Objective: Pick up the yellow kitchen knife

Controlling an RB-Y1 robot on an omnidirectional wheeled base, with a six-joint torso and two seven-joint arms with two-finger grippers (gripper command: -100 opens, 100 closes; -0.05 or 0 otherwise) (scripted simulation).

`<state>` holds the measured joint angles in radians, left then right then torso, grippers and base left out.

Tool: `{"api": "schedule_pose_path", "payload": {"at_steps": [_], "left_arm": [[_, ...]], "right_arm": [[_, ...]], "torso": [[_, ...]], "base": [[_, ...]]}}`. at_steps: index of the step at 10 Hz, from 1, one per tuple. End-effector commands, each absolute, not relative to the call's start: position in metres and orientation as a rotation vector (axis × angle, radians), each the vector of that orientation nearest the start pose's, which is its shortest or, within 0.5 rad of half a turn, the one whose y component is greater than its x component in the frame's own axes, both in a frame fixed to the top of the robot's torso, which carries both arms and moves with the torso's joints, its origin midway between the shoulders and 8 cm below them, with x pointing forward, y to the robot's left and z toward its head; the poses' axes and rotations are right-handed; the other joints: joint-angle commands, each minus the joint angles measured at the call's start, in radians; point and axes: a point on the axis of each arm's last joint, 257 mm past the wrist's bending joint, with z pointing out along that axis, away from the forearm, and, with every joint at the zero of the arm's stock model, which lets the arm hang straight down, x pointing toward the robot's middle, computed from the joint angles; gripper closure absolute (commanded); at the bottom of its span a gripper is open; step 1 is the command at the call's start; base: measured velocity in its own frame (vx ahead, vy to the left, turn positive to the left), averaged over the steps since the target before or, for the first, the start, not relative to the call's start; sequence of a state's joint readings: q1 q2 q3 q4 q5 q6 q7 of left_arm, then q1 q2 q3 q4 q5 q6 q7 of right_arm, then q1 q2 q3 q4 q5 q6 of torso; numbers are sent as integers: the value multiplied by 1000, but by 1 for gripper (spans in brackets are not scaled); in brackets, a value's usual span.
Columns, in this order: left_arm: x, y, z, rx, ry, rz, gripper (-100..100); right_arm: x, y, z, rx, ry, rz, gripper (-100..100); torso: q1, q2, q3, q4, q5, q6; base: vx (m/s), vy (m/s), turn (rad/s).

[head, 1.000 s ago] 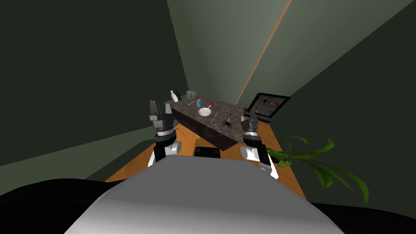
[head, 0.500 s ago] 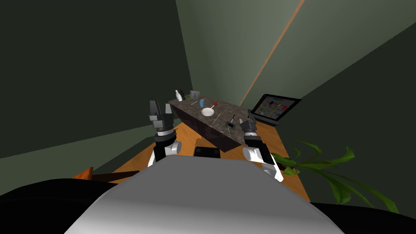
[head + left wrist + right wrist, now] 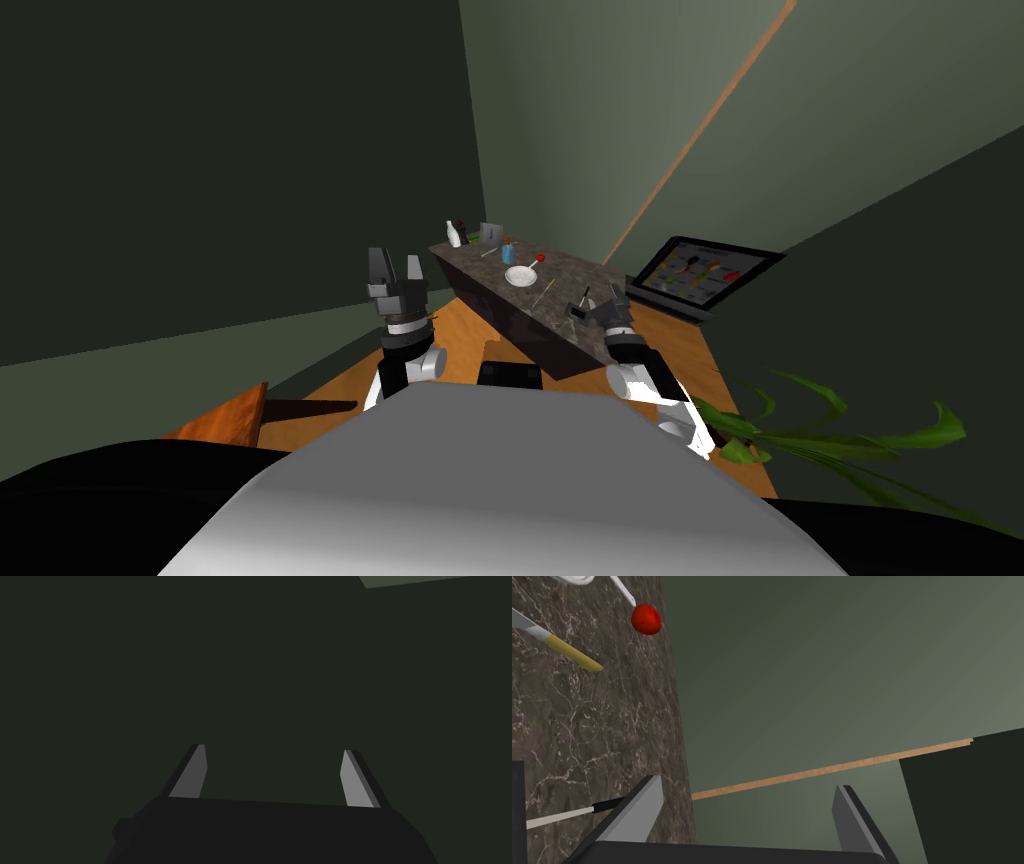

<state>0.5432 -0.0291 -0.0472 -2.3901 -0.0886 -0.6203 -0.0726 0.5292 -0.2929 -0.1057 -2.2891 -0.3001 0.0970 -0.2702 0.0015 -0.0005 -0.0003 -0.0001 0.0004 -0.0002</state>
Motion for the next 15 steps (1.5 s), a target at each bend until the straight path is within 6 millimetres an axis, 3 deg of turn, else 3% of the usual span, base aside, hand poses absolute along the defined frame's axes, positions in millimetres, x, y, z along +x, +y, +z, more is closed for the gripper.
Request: {"api": "schedule_pose_path", "payload": {"at_steps": [1,8,11,15], "left_arm": [[298,252,79,-451,520,-1246,0],[298,252,79,-451,520,-1245,0],[298,252,79,-451,520,-1245,0],[298,252,79,-451,520,-1246,0]], "right_arm": [[398,-336,-118,1361,989,1392,-100],[394,-357,-152,1599,976,1398,-100],[389,-379,-169,1750,946,1379,-100],[381,-393,-191,1921,890,1354,-100]], "torso": [[0,0,0,0,0,0],[-1,0,0,0,0,1],[0,0,0,0,0,1],[0,0,0,0,0,0]], "base": [[6,18,109],[7,14,95],[15,23,191],[15,15,122]]}}
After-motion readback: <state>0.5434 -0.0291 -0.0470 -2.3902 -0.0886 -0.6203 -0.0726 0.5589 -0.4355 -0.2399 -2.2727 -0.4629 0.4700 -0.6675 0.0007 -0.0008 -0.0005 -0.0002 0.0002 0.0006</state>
